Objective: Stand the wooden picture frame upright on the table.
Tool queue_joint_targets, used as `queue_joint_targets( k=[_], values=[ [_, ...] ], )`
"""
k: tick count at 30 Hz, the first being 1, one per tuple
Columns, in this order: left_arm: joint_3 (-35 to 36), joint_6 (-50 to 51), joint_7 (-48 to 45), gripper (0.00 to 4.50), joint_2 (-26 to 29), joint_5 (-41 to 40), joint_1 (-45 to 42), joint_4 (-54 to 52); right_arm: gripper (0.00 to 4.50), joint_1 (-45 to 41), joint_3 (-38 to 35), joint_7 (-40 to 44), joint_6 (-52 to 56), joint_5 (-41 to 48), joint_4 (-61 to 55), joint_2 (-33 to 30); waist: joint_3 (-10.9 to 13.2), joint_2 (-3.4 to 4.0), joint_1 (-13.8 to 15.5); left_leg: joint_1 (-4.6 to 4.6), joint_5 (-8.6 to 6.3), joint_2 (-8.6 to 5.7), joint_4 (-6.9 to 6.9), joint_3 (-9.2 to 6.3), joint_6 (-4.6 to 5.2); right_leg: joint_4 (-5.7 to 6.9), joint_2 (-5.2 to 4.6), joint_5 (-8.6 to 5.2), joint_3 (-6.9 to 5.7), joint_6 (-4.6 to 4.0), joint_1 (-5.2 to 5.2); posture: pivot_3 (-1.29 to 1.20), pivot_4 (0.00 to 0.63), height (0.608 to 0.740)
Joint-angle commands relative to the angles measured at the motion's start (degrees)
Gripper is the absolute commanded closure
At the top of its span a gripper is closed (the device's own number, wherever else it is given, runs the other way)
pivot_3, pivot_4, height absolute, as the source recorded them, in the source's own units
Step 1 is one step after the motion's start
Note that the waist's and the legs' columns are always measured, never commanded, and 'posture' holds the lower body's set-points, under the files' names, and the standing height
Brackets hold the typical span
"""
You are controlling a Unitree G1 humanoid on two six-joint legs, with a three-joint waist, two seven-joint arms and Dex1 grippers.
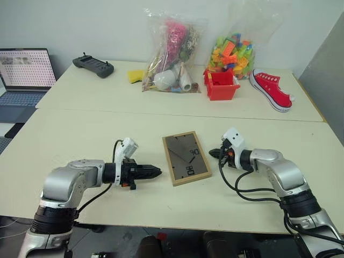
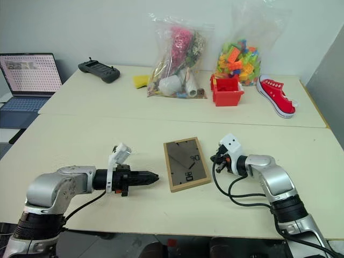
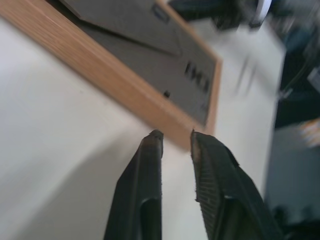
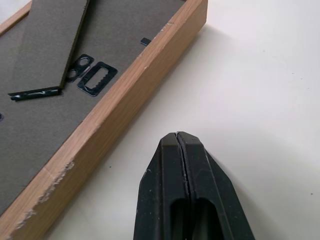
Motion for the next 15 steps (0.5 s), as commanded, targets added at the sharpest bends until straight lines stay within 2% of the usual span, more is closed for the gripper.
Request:
queue_joint_targets(
  k=[1,7,13,15],
  values=[
    [6.7,12.4,6.5,2.48,-4.3,-4.2,-1.7,1.4,4.5,-0.2,-0.3,0.4,-1.4,-0.4,-1.1,0.1,0.0,0.0,0.0,0.0,0.0,0.0,0.0,0.0,0.0,-0.01,0.0,0.0,0.01,0.0,0.0,0.0,0.15,0.74],
    [8.8,16.1,15.3,1.22,-9.1,-4.3,-1.0,4.0,4.5,0.7,-0.1,-1.0,-0.9,-0.5,-2.5,1.5,0.0,0.0,-0.3,0.06,0.01,0.02,-0.01,-0.01,-0.02,0.04,0.0,0.01,0.03,-0.01,0.01,0.0,0.15,0.74],
    [7.9,15.4,18.7,0.02,-11.9,-4.5,-1.6,6.1,4.5,1.1,0.7,-2.5,0.3,-0.2,-4.3,4.3,-0.1,0.03,-0.3,0.1,0.02,0.0,-0.01,0.0,-0.04,0.07,-0.03,0.01,0.03,-0.01,0.06,0.0,0.15,0.74],
    [5.2,13.4,19.2,0.01,-12.6,-4.1,-1.2,6.4,4.5,1.1,1.3,-3.1,0.9,0.0,-5.1,5.8,-0.2,0.13,-0.2,0.13,0.02,-0.02,0.0,0.0,-0.04,0.07,-0.05,0.01,0.03,-0.01,0.09,0.0,0.15,0.74]
  ],
)
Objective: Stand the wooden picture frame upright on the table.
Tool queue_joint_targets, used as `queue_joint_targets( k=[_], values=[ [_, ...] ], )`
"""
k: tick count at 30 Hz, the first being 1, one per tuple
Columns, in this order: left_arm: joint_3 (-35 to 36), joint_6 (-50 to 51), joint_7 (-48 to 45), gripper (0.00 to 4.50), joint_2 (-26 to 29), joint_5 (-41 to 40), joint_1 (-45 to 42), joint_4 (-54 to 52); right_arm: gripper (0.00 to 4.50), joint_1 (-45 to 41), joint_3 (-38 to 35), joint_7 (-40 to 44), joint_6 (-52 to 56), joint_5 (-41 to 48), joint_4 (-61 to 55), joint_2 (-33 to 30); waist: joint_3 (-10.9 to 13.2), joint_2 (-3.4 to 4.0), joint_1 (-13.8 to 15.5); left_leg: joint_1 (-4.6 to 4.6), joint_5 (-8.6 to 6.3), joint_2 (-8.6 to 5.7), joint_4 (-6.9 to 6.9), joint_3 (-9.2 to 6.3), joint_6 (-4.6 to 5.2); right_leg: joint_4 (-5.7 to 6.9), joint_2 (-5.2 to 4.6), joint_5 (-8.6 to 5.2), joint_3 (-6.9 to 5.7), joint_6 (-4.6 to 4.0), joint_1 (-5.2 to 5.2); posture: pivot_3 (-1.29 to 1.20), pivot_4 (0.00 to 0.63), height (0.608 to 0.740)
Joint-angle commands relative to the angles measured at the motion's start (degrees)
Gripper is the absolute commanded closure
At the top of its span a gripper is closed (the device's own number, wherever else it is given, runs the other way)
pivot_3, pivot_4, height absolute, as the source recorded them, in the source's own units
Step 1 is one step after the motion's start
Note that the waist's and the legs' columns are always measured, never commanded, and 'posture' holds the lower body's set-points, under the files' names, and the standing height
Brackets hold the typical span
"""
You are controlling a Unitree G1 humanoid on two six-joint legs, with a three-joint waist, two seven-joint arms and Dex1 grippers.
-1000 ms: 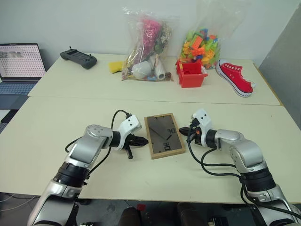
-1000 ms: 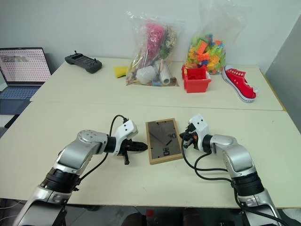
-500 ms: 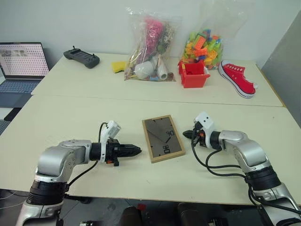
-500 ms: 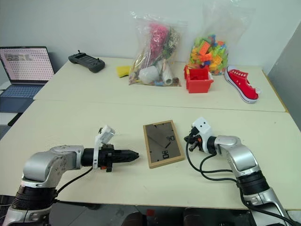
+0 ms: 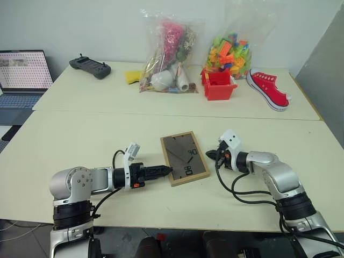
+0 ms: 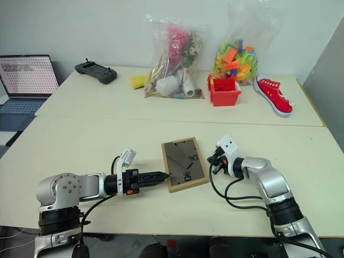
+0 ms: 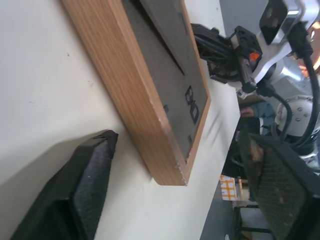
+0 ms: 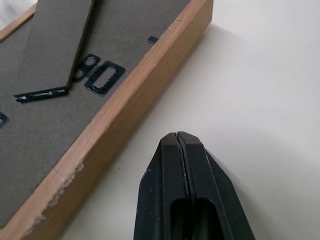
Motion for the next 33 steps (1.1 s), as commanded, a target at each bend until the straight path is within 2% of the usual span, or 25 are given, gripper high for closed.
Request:
queue_joint_targets(
  k=[1,7,11,20,26,29,33],
  values=[
    [-4.5,-2.7,2.9,0.01,-1.7,1.5,1.0,1.9,4.5,-0.4,1.1,-1.1,1.0,0.5,-4.2,2.3,-0.1,0.11,0.1,0.01,0.0,-0.02,0.0,0.0,0.0,0.0,-0.02,0.0,0.0,0.0,0.02,0.0,0.15,0.74],
    [-7.7,-4.3,4.8,0.01,-5.3,0.9,1.2,0.9,4.5,-0.5,1.1,-2.7,3.9,1.6,-7.4,4.8,-0.3,0.26,0.7,0.0,0.0,-0.25,0.01,0.0,0.0,-0.05,-0.23,0.0,-0.01,0.03,0.09,0.0,0.15,0.74],
    [-6.1,-4.6,5.5,0.01,-5.8,0.2,0.5,1.5,4.5,0.4,0.4,-3.0,4.9,1.7,-8.3,4.4,-0.4,0.27,0.8,0.01,0.0,-0.3,0.01,-0.05,0.0,-0.12,-0.28,0.01,-0.03,0.05,0.16,0.0,0.15,0.74],
    [-2.2,-2.8,5.5,1.74,-5.9,-4.1,-0.8,-0.1,4.5,1.3,-1.4,-3.7,4.4,1.1,-7.2,2.3,-0.4,0.25,0.4,-0.05,-0.01,-0.29,-0.01,-0.07,0.01,-0.13,-0.25,0.0,-0.03,0.05,0.08,0.0,0.15,0.74],
    [-3.4,-3.3,4.8,2.89,-3.4,-5.9,-0.6,-3.0,4.5,0.3,-5.1,-4.4,2.7,1.0,-5.8,0.3,-0.3,0.24,0.3,-0.09,-0.01,-0.27,-0.04,-0.06,0.01,-0.14,-0.24,0.0,-0.01,0.05,0.01,0.0,0.15,0.74],
    [-3.7,-4.3,4.7,3.28,-2.2,-6.7,-1.8,-3.7,4.5,-2.5,-8.1,-3.8,3.1,2.9,-5.2,-0.2,-0.3,0.25,0.3,-0.08,-0.01,-0.26,-0.04,-0.05,0.01,-0.14,-0.23,0.0,-0.01,0.05,0.01,0.0,0.15,0.74],
    [-4.1,-5.2,2.2,3.28,1.4,-8.1,-6.7,-2.0,3.83,-8.0,-13.2,1.3,8.5,11.9,-7.4,-0.3,-0.2,0.21,0.2,-0.08,0.0,-0.25,-0.06,-0.05,0.01,-0.12,-0.2,0.0,0.0,0.05,-0.02,0.0,0.15,0.74]
  ],
)
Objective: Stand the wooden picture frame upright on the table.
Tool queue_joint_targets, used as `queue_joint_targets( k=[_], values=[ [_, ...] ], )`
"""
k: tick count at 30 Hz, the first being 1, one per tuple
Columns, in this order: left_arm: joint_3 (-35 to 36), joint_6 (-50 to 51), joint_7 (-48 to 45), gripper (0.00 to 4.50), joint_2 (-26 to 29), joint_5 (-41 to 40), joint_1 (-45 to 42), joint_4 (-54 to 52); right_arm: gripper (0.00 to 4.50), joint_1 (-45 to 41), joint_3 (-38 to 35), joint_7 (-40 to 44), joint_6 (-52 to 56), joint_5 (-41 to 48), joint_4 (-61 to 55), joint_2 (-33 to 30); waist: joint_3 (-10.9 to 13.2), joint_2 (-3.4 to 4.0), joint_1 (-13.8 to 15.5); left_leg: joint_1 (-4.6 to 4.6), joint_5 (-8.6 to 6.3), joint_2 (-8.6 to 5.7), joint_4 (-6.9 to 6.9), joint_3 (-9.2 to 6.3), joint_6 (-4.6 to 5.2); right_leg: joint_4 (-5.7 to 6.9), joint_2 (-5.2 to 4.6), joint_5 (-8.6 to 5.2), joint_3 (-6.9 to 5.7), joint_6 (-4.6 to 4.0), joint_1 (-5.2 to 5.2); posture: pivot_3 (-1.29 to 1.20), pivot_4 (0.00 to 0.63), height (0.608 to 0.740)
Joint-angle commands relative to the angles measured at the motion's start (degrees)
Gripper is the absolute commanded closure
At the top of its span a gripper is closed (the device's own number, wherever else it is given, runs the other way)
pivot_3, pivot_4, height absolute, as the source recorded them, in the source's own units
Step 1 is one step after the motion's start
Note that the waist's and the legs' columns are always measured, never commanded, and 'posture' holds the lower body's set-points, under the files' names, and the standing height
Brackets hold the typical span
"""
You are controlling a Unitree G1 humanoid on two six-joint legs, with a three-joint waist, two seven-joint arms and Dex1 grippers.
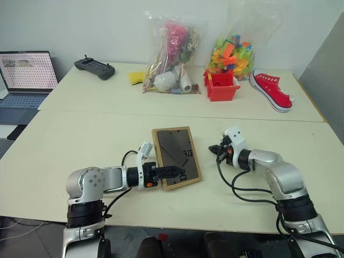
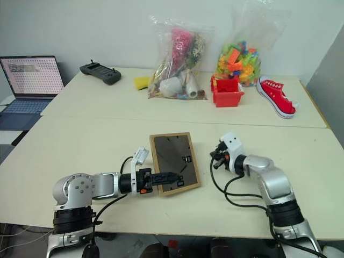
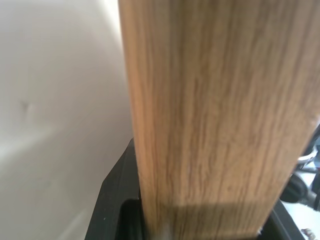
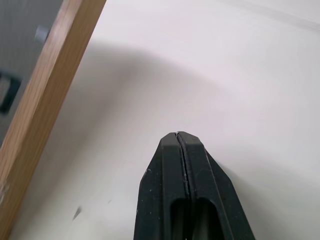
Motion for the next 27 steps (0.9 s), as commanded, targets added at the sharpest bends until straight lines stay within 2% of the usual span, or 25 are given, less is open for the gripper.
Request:
queue_joint_targets(
  k=[1,4,7,8,13,17,23,27],
  values=[
    [0.4,-1.4,-4.0,3.28,3.7,-3.3,-6.8,0.2,3.6,-5.9,-5.8,5.9,5.4,11.2,-4.7,-0.2,0.1,-0.01,0.0,-0.02,0.0,0.01,-0.01,-0.02,0.0,0.0,0.02,0.0,-0.02,0.0,-0.01,0.0,0.15,0.74],
    [-1.1,-2.8,-7.5,3.28,7.4,-3.5,-10.8,3.1,3.01,-9.4,-8.0,8.8,9.7,18.1,-6.1,-0.3,0.1,-0.01,0.0,-0.04,0.0,0.01,-0.06,-0.05,0.0,-0.08,0.02,0.0,-0.05,-0.01,-0.01,0.0,0.15,0.74],
    [-4.4,-5.7,-11.9,3.28,11.6,-2.6,-13.1,5.1,2.28,-12.2,-7.6,10.5,11.2,21.1,-6.0,-0.5,0.1,0.01,0.0,-0.09,0.0,0.02,-0.07,-0.03,0.0,-0.12,0.02,0.0,-0.03,-0.01,-0.06,0.0,0.15,0.74],
    [-5.4,-6.6,-13.2,3.28,12.7,-2.4,-13.7,5.6,2.15,-13.0,-7.2,10.5,11.2,21.5,-5.7,-0.4,0.1,0.0,0.0,-0.1,0.0,0.02,-0.09,-0.04,-0.01,-0.13,0.01,0.0,-0.04,0.0,-0.06,0.0,0.15,0.74],
    [-11.6,-12.5,-20.5,3.28,18.0,-0.3,-15.5,7.1,0.94,-17.2,-4.1,10.9,9.5,21.3,-3.2,2.0,0.2,0.0,-0.1,-0.1,-0.01,0.02,-0.04,-0.05,0.01,-0.05,0.02,-0.01,-0.06,-0.01,-0.11,0.0,0.15,0.74],
    [-14.0,-16.2,-23.0,3.28,19.0,1.3,-16.5,8.6,0.07,-19.1,-0.6,11.3,7.1,19.8,-1.6,4.3,0.2,0.01,0.0,-0.13,-0.01,0.02,-0.06,-0.04,0.02,-0.07,0.02,-0.01,-0.06,-0.02,-0.12,0.0,0.15,0.74],
    [-15.4,-18.8,-24.5,3.28,19.0,2.4,-16.9,8.9,0.03,-20.4,3.3,10.9,5.2,18.1,-0.6,6.6,0.2,0.02,0.0,-0.44,-0.01,0.04,0.01,-0.06,0.02,-0.05,0.02,-0.01,-0.11,-0.02,-0.42,0.0,0.15,0.74],
    [-15.7,-19.5,-24.7,3.28,18.7,2.8,-16.8,9.1,0.03,-19.9,2.4,12.2,8.4,22.9,-4.8,6.9,0.2,0.02,0.0,-0.72,0.0,0.06,0.05,-0.08,0.01,-0.02,0.02,-0.01,-0.15,-0.02,-0.66,0.0,0.15,0.74]
  ],
)
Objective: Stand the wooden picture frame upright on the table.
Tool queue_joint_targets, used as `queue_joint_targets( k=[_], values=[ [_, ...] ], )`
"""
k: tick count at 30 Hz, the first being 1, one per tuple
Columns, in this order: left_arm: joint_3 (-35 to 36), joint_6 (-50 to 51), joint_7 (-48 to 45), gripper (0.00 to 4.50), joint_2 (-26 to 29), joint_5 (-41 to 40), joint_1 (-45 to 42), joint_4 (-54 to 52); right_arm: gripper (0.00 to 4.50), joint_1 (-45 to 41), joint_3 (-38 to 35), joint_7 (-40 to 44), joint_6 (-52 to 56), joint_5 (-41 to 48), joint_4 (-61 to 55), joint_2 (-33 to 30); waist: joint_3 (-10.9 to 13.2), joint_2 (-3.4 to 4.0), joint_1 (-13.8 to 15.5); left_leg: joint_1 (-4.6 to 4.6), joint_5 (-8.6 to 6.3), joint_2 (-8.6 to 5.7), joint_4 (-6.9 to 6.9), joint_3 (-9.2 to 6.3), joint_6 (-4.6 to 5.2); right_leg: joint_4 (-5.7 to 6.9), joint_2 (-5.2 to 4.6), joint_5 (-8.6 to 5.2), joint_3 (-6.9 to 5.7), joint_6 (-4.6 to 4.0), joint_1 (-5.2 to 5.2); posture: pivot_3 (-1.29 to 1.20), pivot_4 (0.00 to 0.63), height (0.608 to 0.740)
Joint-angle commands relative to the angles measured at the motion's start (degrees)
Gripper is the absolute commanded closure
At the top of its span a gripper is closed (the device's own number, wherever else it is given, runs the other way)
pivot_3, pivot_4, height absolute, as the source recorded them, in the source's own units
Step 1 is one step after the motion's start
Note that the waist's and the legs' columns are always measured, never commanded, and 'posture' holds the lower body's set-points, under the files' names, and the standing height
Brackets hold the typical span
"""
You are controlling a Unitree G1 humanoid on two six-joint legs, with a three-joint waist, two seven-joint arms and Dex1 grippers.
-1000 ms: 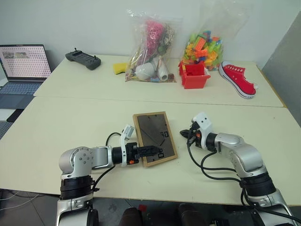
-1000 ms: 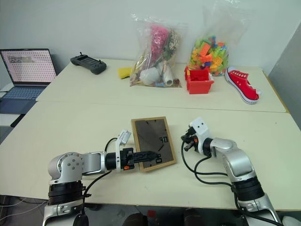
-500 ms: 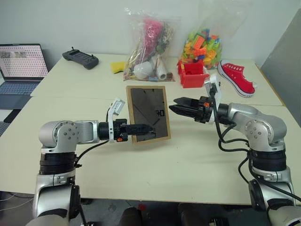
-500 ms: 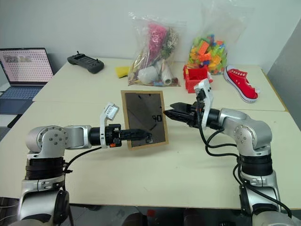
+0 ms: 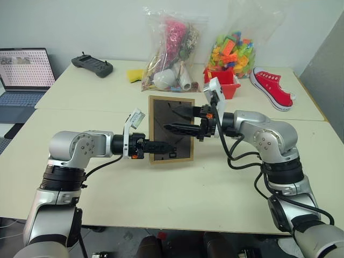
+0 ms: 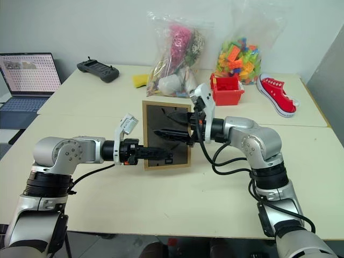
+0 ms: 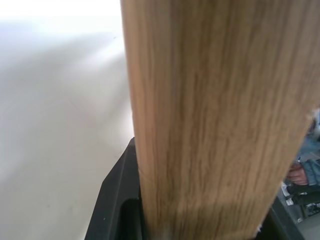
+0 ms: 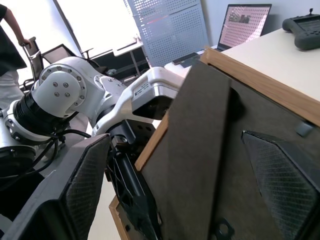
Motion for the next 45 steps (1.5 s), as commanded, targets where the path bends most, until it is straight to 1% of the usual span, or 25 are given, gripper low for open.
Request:
queue_joint_targets(
  k=[1,3,8,10,13,15,17,18,19,21,22,24,25,26,28,31,35,37,41,43,44,45],
  values=[
    [0.5,-2.0,-2.0,3.28,0.3,-0.5,-1.4,-1.1,0.03,-0.5,-1.9,2.1,3.8,6.4,-6.4,-0.3,0.0,0.0,0.0,-0.14,0.01,0.0,0.02,-0.01,-0.01,0.04,0.0,0.0,-0.01,0.0,-0.15,0.0,0.15,0.74],
    [0.4,-2.2,-2.2,3.28,0.4,-0.5,-1.2,-1.0,0.03,0.0,-3.4,2.8,6.5,9.6,-7.9,-1.4,0.0,0.0,0.0,-0.21,0.03,0.02,0.02,-0.01,-0.05,0.05,0.0,0.0,-0.02,0.0,-0.21,0.0,0.15,0.74],
    [0.5,-1.2,-2.4,3.28,0.5,-1.3,-0.1,-1.4,0.03,2.8,-7.6,4.6,13.6,18.7,-12.5,-6.6,0.0,0.0,0.1,-0.2,0.01,0.03,0.02,0.0,0.0,0.04,0.0,0.0,-0.02,0.0,-0.2,0.0,0.15,0.74],
    [0.5,-1.0,-2.5,3.28,0.4,-1.3,0.2,-1.7,0.03,4.0,-7.9,4.6,14.0,19.1,-13.5,-8.9,0.0,0.0,0.0,-0.2,0.0,0.02,0.03,0.0,0.0,0.04,0.0,0.0,-0.02,0.0,-0.19,0.0,0.15,0.74],
    [0.3,-0.3,-2.7,3.28,0.3,-1.8,0.6,-2.0,0.03,6.9,-7.6,4.0,9.8,13.4,-13.5,-14.0,0.0,0.0,0.0,-0.19,0.0,0.01,0.03,-0.01,0.02,0.07,0.0,0.0,-0.02,0.0,-0.19,0.0,0.15,0.74],
    [0.6,1.2,-2.4,3.28,0.2,-2.6,0.7,-2.1,0.03,9.3,-7.1,4.4,4.0,8.0,-13.9,-18.0,0.0,-0.01,0.1,-0.19,0.0,0.0,0.04,-0.01,0.02,0.05,0.01,0.0,0.0,0.0,-0.19,0.0,0.15,0.74],
    [0.5,3.0,-2.5,3.28,0.5,-3.1,1.0,-2.2,0.03,12.2,-5.2,4.8,-6.9,-0.9,-14.0,-21.5,0.0,-0.02,0.1,-0.21,0.0,-0.03,0.03,0.0,0.03,0.02,0.0,0.0,0.02,0.0,-0.2,0.0,0.15,0.74],
    [0.7,4.6,-2.2,3.28,0.4,-3.7,0.8,-1.8,0.03,13.9,-3.6,5.1,-17.1,-7.8,-13.1,-22.9,0.0,-0.02,0.1,-0.22,0.0,-0.03,0.03,0.0,0.03,0.02,0.0,0.0,0.02,0.01,-0.2,0.0,0.15,0.74],
    [1.1,6.8,-1.9,3.28,0.0,-4.5,0.3,-1.1,0.03,15.6,-2.2,4.0,-29.9,-15.8,-10.8,-23.9,0.0,-0.03,0.1,-0.22,0.0,-0.03,0.03,-0.01,0.03,0.01,0.0,0.0,0.02,0.01,-0.2,0.0,0.15,0.74],
    [2.1,10.0,-1.4,3.28,-0.6,-5.9,-0.7,0.0,0.03,17.6,-0.6,2.6,-48.4,-26.0,-5.8,-24.8,0.0,-0.06,0.0,-0.21,0.0,-0.04,0.02,-0.01,0.03,0.0,0.0,0.0,0.02,0.02,-0.19,0.0,0.15,0.74],
    [2.6,11.1,-1.1,3.28,-0.8,-6.4,-1.0,0.3,0.03,18.1,-0.2,2.3,-54.6,-28.8,-3.4,-24.8,0.0,-0.06,0.0,-0.21,0.0,-0.05,0.03,0.0,0.03,0.01,0.0,0.0,0.03,0.03,-0.2,0.0,0.15,0.74],
    [5.2,16.5,0.2,3.28,-2.5,-8.7,-3.5,3.2,0.03,16.8,1.9,-7.7,-79.1,-44.2,6.7,-26.8,0.0,-0.07,-0.1,-0.2,0.0,-0.06,0.06,0.02,0.03,0.03,0.0,0.0,0.05,0.04,-0.19,0.0,0.15,0.74],
    [6.3,18.3,0.7,3.28,-3.2,-9.5,-4.4,4.1,0.03,15.7,2.4,-12.0,-88.4,-49.8,10.8,-27.1,0.1,-0.1,-0.1,-0.19,0.0,-0.06,0.09,0.03,0.02,0.08,0.0,0.01,0.06,0.03,-0.2,0.0,0.15,0.74],
    [7.7,20.3,1.2,3.28,-4.1,-10.3,-5.3,5.2,0.03,14.4,2.7,-15.7,-95.6,-53.8,14.5,-26.9,0.1,-0.14,-0.1,-0.19,0.0,-0.06,0.15,0.02,0.02,0.12,-0.01,0.01,0.05,0.04,-0.22,0.0,0.15,0.74],
    [9.3,21.9,2.7,3.28,-4.9,-13.2,-6.3,7.0,0.03,11.6,3.3,-22.9,-105.5,-60.9,20.4,-26.0,0.1,-0.14,-0.3,-0.17,0.01,-0.07,0.17,0.06,0.01,0.14,-0.02,0.02,0.1,0.05,-0.21,0.0,0.15,0.74],
    [9.0,22.1,5.4,3.28,-4.9,-18.2,-5.9,7.4,0.03,7.7,4.7,-33.0,-113.0,-71.5,26.4,-24.5,0.1,-0.14,-1.0,-0.1,0.15,-0.02,0.14,0.1,-0.23,0.21,-0.02,0.02,0.15,0.04,-0.2,0.0,0.15,0.74],
    [8.0,22.1,9.9,3.28,-5.1,-24.6,-3.9,5.3,0.03,3.3,6.5,-41.6,-116.2,-80.2,28.7,-21.4,0.1,-0.14,-1.4,-0.06,0.21,0.06,0.12,0.1,-0.33,0.29,-0.02,0.02,0.15,0.02,-0.22,0.0,0.15,0.74],
    [8.1,22.1,12.1,3.28,-5.1,-26.9,-3.3,4.7,0.03,2.0,7.6,-43.7,-116.5,-81.8,29.7,-19.9,0.1,-0.14,-1.5,-0.01,0.26,0.06,0.13,0.13,-0.42,0.43,-0.02,0.01,0.19,0.01,-0.24,0.0,0.15,0.74],
    [8.4,22.1,16.0,3.28,-5.0,-30.6,-2.4,4.2,0.03,0.3,8.7,-46.1,-116.7,-82.8,31.2,-19.2,0.1,-0.14,-1.2,0.08,0.34,0.02,0.19,0.1,-0.55,0.7,-0.04,0.01,0.18,0.0,-0.22,0.0,0.15,0.74],
    [8.9,22.1,17.6,3.28,-5.2,-31.9,-1.7,3.5,0.39,-0.4,9.3,-46.6,-117.0,-82.8,32.7,-19.6,0.1,-0.14,-1.2,0.09,0.34,-0.03,0.22,0.1,-0.54,0.73,-0.08,0.0,0.18,0.0,-0.2,0.0,0.15,0.74],
    [9.3,22.1,18.3,3.28,-5.4,-32.0,-1.4,2.8,0.48,-0.7,9.3,-46.9,-117.3,-82.4,33.1,-19.8,0.1,-0.14,-1.2,0.09,0.34,-0.05,0.23,0.11,-0.54,0.74,-0.1,0.0,0.19,0.0,-0.2,0.0,0.15,0.74],
    [9.5,22.1,18.7,3.28,-5.5,-31.9,-1.0,2.0,0.72,-0.8,9.3,-47.2,-117.5,-82.2,33.2,-20.0,0.1,-0.14,-1.2,0.09,0.34,-0.05,0.23,0.11,-0.54,0.74,-0.1,0.0,0.2,0.0,-0.2,0.0,0.15,0.74]
  ],
)
